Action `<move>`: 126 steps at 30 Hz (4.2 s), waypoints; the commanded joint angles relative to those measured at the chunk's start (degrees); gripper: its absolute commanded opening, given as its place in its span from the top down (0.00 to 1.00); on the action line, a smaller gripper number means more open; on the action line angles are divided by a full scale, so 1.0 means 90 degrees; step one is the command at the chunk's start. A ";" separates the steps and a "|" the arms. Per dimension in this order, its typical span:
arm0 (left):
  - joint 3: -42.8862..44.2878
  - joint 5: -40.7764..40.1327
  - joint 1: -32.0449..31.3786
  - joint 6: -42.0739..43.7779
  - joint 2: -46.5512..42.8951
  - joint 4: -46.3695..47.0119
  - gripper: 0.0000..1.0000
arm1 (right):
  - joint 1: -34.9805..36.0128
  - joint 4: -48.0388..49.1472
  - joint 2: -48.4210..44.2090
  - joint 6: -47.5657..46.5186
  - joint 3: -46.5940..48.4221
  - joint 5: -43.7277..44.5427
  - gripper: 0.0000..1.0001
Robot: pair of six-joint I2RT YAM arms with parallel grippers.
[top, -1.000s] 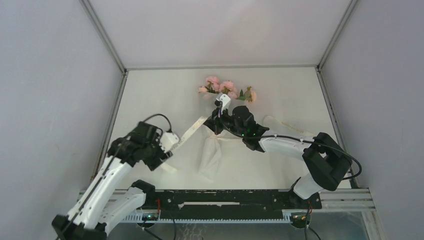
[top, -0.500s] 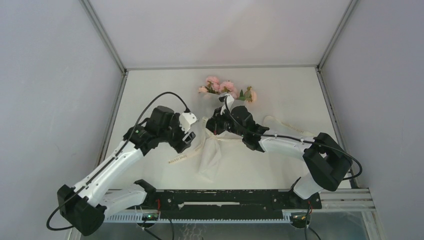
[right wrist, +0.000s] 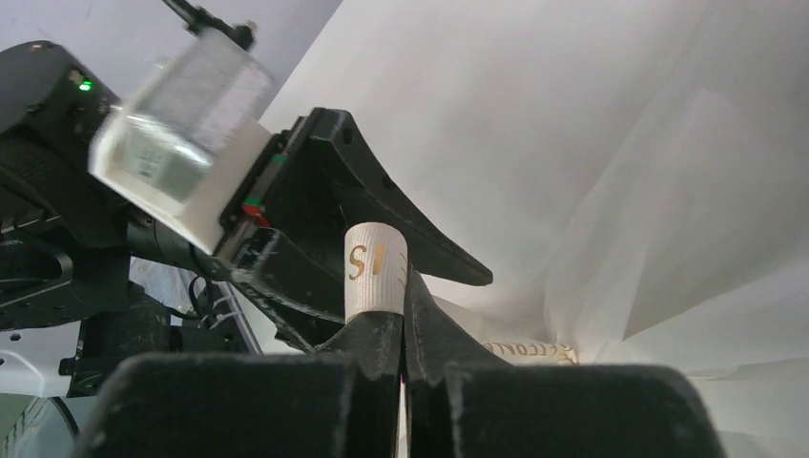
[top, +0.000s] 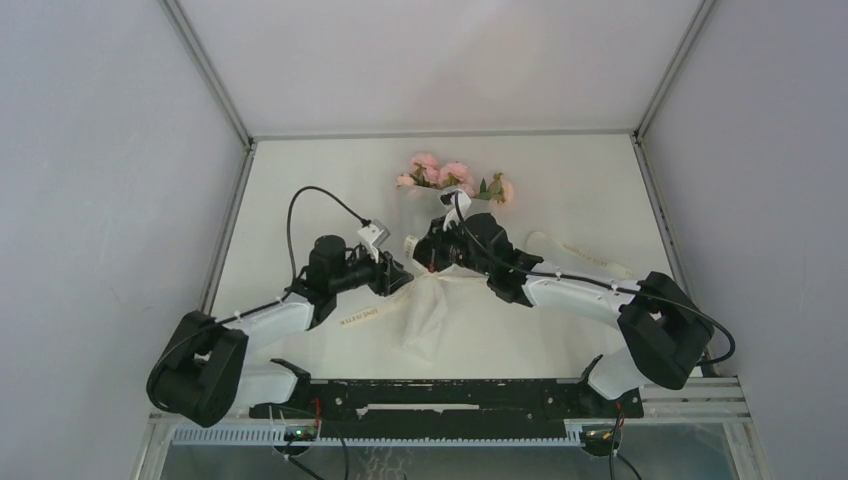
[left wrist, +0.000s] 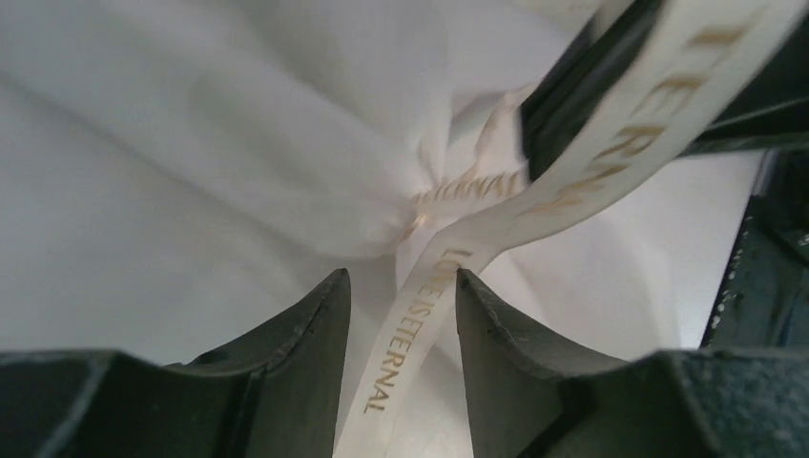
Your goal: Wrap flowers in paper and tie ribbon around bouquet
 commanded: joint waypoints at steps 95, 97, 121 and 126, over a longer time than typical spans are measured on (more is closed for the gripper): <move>-0.0867 0.1958 -0.0856 0.6148 0.0969 0.2004 1.00 | -0.2483 -0.5779 -0.0643 -0.2071 0.2492 -0.0005 1.00; -0.0983 0.2037 -0.0901 0.6548 0.0917 0.1846 1.00 | -0.1787 -0.5185 -0.0689 -0.1917 0.2783 0.0073 1.00; -0.1357 0.1970 -0.1085 0.7308 0.0560 0.1585 1.00 | -0.0337 -0.6222 0.2633 -0.2710 0.6391 -0.1475 0.20; -0.1374 0.1908 -0.1086 0.7235 0.0541 0.1627 1.00 | -0.0905 -0.5078 0.1260 -0.3443 0.3750 -0.3586 0.20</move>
